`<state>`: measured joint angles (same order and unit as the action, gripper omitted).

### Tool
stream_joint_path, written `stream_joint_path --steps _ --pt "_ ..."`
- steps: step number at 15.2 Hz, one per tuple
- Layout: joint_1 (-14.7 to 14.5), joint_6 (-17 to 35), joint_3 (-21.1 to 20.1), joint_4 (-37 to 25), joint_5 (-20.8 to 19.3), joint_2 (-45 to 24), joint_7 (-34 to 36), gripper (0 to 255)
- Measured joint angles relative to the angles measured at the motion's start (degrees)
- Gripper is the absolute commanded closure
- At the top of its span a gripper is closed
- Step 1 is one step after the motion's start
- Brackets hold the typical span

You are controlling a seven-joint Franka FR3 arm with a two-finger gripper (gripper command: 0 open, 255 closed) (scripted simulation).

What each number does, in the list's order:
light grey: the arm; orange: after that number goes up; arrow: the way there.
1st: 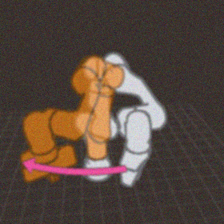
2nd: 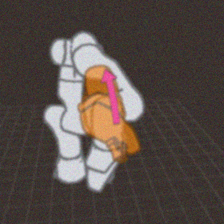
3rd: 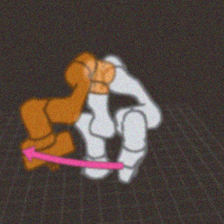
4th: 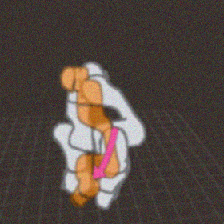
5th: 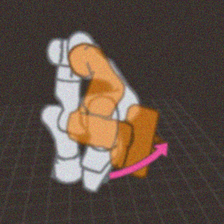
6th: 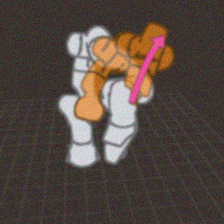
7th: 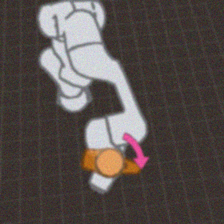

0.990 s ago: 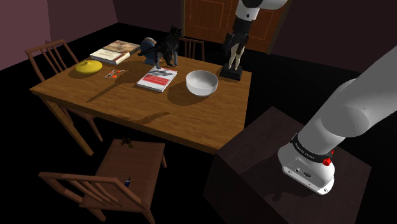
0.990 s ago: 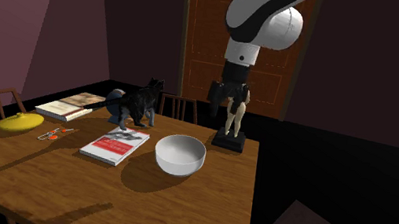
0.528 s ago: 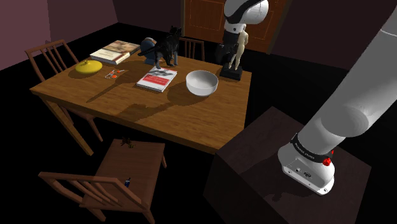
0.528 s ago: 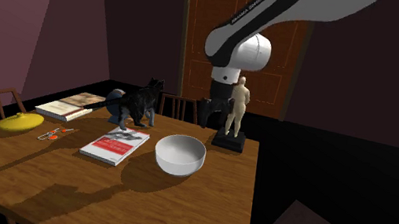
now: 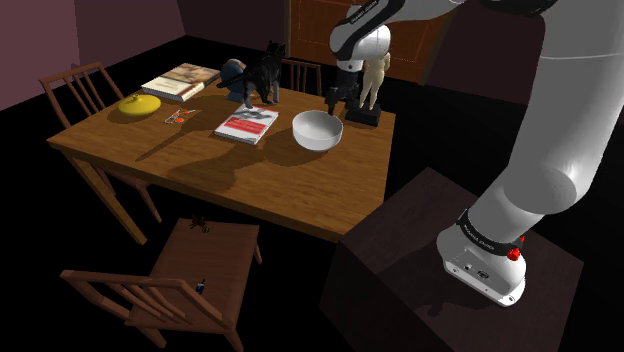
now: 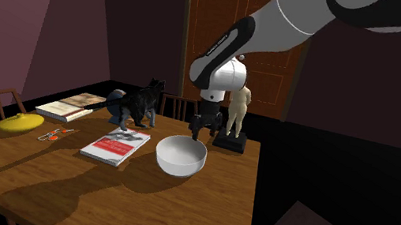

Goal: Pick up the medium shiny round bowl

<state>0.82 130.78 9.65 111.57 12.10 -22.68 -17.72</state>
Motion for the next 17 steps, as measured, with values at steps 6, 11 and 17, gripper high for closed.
stream_joint_path --steps 6,11,17 --pt "0.9 1.81 -0.65 -4.2 1.09 -6.69 -1.21 0" --pt "1.04 4.28 -1.1 -3.79 1.76 -8.79 -1.7 255" --pt "1.04 4.45 -1.14 -3.96 1.82 -9.03 -1.68 255"
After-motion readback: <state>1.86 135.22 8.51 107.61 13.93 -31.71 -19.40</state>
